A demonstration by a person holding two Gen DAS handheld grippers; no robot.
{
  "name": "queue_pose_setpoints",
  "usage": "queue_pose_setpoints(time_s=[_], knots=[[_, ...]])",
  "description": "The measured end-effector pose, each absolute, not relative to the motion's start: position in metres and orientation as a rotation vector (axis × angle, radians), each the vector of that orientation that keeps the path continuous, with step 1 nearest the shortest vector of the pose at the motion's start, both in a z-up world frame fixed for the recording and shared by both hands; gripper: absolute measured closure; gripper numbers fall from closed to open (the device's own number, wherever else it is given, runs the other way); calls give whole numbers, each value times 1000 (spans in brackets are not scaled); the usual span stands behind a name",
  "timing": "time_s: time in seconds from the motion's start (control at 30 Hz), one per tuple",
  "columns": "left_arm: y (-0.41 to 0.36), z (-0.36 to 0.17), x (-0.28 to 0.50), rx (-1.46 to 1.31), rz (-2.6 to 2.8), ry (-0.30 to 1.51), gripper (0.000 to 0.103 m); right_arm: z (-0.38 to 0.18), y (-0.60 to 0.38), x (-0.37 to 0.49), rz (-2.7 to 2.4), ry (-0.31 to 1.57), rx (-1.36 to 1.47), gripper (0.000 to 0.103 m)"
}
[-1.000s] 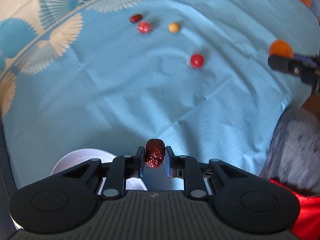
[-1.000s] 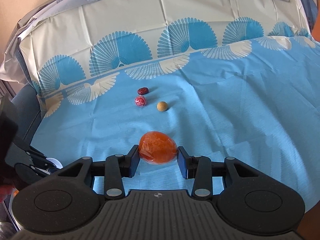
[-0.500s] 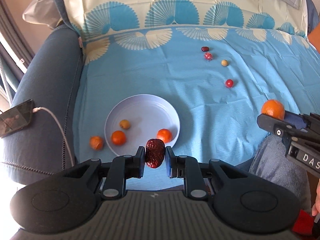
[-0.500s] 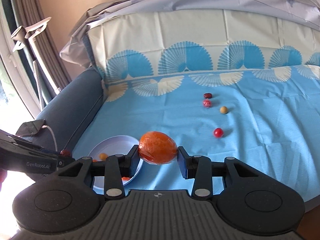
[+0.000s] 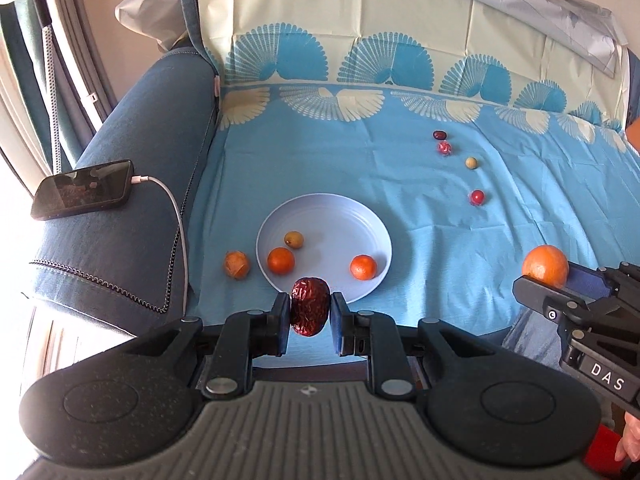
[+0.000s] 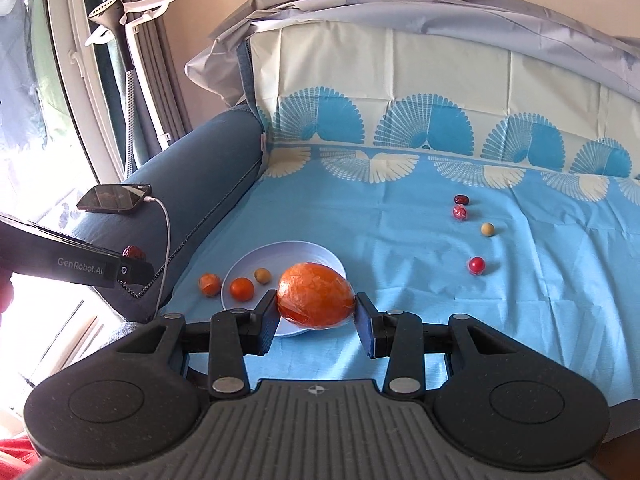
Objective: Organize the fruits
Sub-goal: 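Carry the date and netted orange fruit over the white plate with both tools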
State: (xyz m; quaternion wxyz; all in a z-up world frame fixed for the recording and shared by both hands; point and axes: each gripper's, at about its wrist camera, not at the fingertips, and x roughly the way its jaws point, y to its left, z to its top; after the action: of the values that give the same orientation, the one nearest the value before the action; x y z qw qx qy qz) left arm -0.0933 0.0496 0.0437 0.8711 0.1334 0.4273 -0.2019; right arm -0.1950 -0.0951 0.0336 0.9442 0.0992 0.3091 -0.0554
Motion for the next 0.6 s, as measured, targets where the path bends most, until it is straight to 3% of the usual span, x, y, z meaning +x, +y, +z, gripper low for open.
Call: queue_pose_setpoints(time_s=[0.6], knots=[[59, 38, -79, 255, -409, 910, 80, 33, -82, -182, -92, 652, 139, 61]])
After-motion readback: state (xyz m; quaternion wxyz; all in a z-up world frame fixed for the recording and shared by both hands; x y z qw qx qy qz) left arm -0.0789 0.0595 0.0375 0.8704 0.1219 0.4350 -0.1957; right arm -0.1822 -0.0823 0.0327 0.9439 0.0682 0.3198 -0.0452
